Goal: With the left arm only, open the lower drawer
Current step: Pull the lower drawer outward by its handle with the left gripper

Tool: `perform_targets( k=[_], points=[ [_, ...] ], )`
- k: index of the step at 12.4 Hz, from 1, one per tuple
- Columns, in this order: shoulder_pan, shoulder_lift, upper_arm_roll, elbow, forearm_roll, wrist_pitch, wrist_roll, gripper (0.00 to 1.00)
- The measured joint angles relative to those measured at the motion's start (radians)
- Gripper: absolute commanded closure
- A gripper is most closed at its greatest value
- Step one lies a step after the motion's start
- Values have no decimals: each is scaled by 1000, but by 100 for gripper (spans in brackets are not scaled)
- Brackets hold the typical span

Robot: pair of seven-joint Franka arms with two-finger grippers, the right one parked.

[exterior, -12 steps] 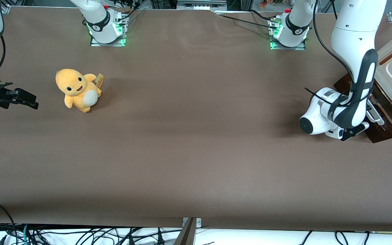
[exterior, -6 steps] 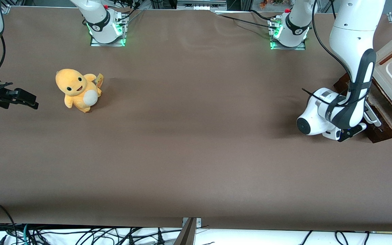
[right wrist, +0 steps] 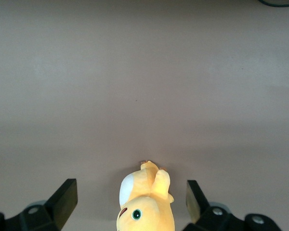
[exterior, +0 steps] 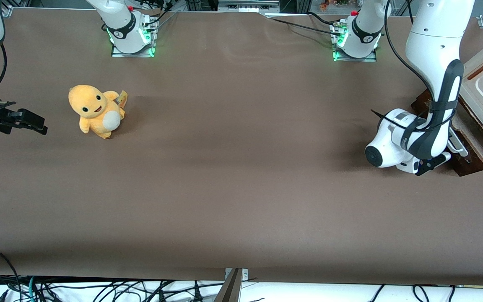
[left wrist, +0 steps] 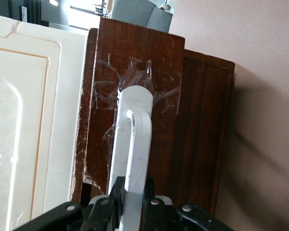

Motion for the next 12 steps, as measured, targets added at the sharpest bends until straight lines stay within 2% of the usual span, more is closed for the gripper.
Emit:
perform_targets(
  k=[12],
  points=[
    [-5,0,-26,11,-29,-28,1,100]
  ],
)
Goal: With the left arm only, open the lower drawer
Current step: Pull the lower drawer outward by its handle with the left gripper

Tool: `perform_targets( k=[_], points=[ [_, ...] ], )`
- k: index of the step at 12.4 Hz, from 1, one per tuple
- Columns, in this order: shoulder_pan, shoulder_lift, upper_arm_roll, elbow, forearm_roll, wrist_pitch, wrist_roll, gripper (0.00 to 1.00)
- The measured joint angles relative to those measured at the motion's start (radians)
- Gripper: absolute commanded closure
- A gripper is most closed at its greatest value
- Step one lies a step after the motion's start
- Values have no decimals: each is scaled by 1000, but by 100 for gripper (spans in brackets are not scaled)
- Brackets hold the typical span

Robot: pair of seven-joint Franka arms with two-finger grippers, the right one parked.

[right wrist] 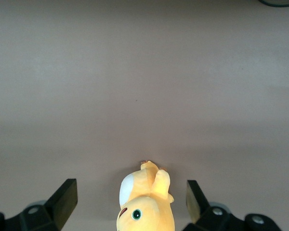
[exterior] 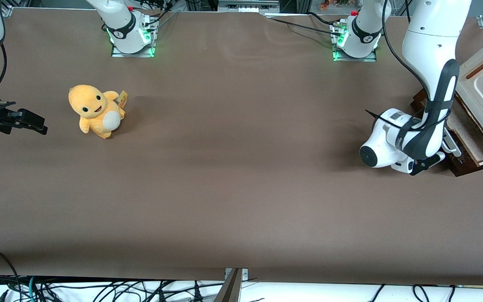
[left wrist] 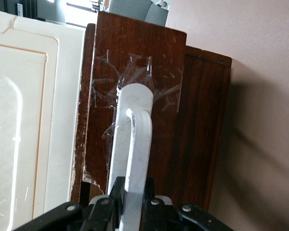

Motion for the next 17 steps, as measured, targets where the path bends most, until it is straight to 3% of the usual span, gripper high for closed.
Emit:
perform_targets(
  k=[5,7,8,9,10,12,17],
  points=[
    [1,0,-14,14,-10,-11,3,100],
    [1,0,-14,21,-21,-13,8,95],
    [1,0,-15,22,-22,-13,9,86],
    [1,0,-16,23,-22,-14,9,48],
    [1,0,-16,23,-23,-15,9,22],
    [-5,0,-32,24,-58,-52,2,7],
    [-14,0,-39,24,-62,-70,-5,6]
  ],
)
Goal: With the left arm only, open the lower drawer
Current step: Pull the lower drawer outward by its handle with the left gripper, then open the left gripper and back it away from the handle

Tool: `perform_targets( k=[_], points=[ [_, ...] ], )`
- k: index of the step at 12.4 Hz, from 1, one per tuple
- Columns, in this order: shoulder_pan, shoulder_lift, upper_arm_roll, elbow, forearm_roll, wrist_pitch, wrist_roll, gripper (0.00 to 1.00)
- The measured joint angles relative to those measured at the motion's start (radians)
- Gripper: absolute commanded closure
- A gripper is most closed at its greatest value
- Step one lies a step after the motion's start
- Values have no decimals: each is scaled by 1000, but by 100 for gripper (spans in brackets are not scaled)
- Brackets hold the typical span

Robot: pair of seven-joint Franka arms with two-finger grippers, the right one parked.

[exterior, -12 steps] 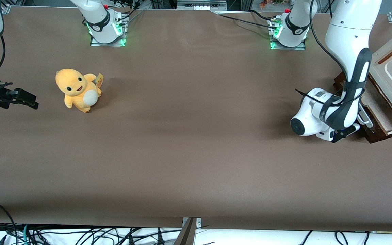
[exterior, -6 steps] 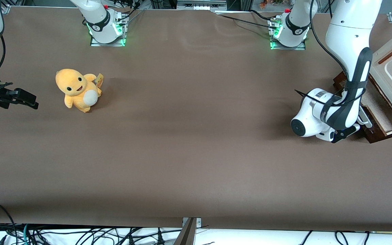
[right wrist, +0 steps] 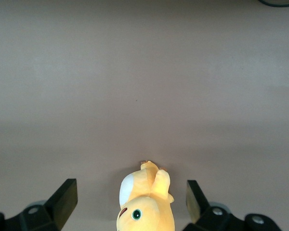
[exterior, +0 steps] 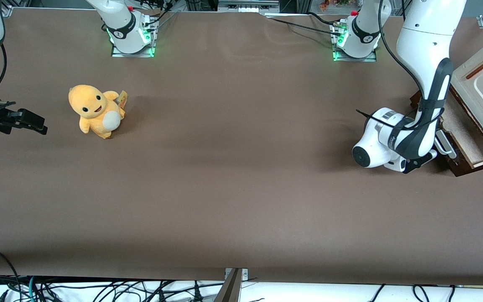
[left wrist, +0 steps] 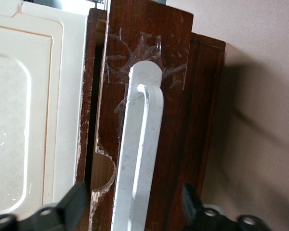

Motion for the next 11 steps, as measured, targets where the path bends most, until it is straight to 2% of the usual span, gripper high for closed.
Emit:
perform_targets(
  k=[4,9,11],
  points=[
    [0,1,-2,4,-6,3,0,6],
    [-1,3,-41,93,-109,3,27,7],
    [-2,2,-52,144,-171,0,72,7]
  ],
)
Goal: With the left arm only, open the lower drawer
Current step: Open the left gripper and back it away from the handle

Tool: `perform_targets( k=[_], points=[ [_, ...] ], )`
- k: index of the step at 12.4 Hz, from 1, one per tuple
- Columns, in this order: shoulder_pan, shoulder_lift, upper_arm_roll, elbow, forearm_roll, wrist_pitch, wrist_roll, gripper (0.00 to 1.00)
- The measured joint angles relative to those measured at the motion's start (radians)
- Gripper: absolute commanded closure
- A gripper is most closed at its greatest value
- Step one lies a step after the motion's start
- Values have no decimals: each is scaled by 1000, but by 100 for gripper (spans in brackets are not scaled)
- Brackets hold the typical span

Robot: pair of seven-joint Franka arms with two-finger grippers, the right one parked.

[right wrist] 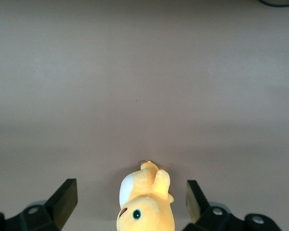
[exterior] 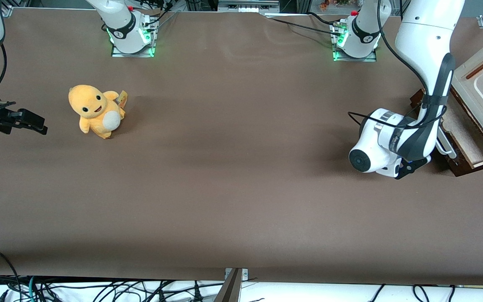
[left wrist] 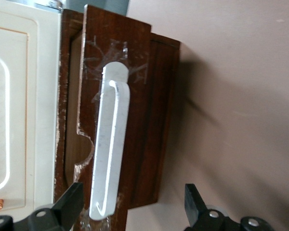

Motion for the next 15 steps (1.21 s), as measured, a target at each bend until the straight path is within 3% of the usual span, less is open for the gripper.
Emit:
perform_targets(
  k=[8,15],
  points=[
    [-1,-22,-15,231,-264,-15,265,6],
    [56,-187,-8,283,-531,-19,619,0]
  ],
)
